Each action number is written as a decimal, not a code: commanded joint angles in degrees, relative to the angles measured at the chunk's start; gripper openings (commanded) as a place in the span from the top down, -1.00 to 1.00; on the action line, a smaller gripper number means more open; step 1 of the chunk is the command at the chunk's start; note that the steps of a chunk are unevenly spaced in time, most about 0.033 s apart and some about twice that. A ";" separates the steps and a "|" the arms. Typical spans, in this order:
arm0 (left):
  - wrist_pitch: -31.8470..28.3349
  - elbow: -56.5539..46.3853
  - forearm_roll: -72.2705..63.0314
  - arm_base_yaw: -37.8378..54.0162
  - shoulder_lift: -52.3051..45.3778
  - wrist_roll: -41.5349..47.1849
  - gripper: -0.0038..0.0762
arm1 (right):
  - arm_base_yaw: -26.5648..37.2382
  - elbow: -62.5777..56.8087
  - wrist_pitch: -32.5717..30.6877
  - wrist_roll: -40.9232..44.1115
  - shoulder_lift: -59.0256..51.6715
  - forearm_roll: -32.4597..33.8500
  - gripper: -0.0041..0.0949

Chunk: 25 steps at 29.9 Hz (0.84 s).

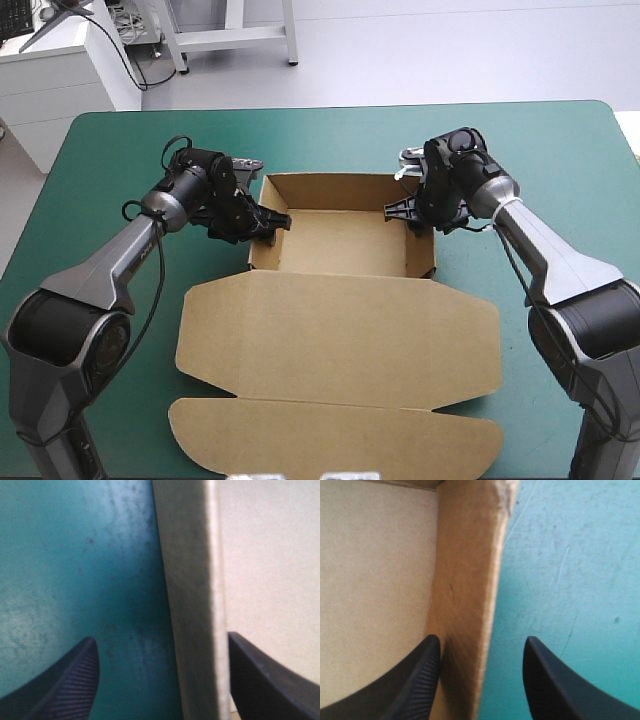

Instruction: Fold the box

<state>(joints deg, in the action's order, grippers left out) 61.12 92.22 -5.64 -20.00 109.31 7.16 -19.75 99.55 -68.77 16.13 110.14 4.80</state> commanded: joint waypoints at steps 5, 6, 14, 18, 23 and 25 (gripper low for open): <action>0.34 2.35 -0.14 0.08 -2.99 -0.27 -0.36 | 0.33 4.83 -0.06 -0.33 -3.00 3.51 -0.09; 0.80 3.14 -0.04 0.08 -3.08 -0.27 -0.36 | 0.33 5.41 -0.18 -0.33 -3.00 4.10 -0.09; 7.87 16.91 0.24 0.08 -3.45 0.07 -0.36 | 0.33 14.24 -2.92 -0.75 -3.70 4.59 -0.09; 12.47 25.41 0.10 0.08 -3.45 -0.03 -0.35 | 0.33 17.88 -2.92 -2.15 -5.33 4.09 -0.09; 13.05 33.69 -2.33 0.08 -4.84 -0.03 -0.15 | 0.44 18.08 -2.92 -3.66 -9.07 -0.33 -0.09; 13.05 35.68 -3.65 0.08 -6.26 -0.03 0.04 | 0.44 18.08 -3.04 -5.21 -10.33 -1.60 -0.09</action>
<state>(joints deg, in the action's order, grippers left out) 71.47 123.80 -6.76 -19.83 108.17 7.16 -19.64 115.67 -71.45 13.11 104.66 4.98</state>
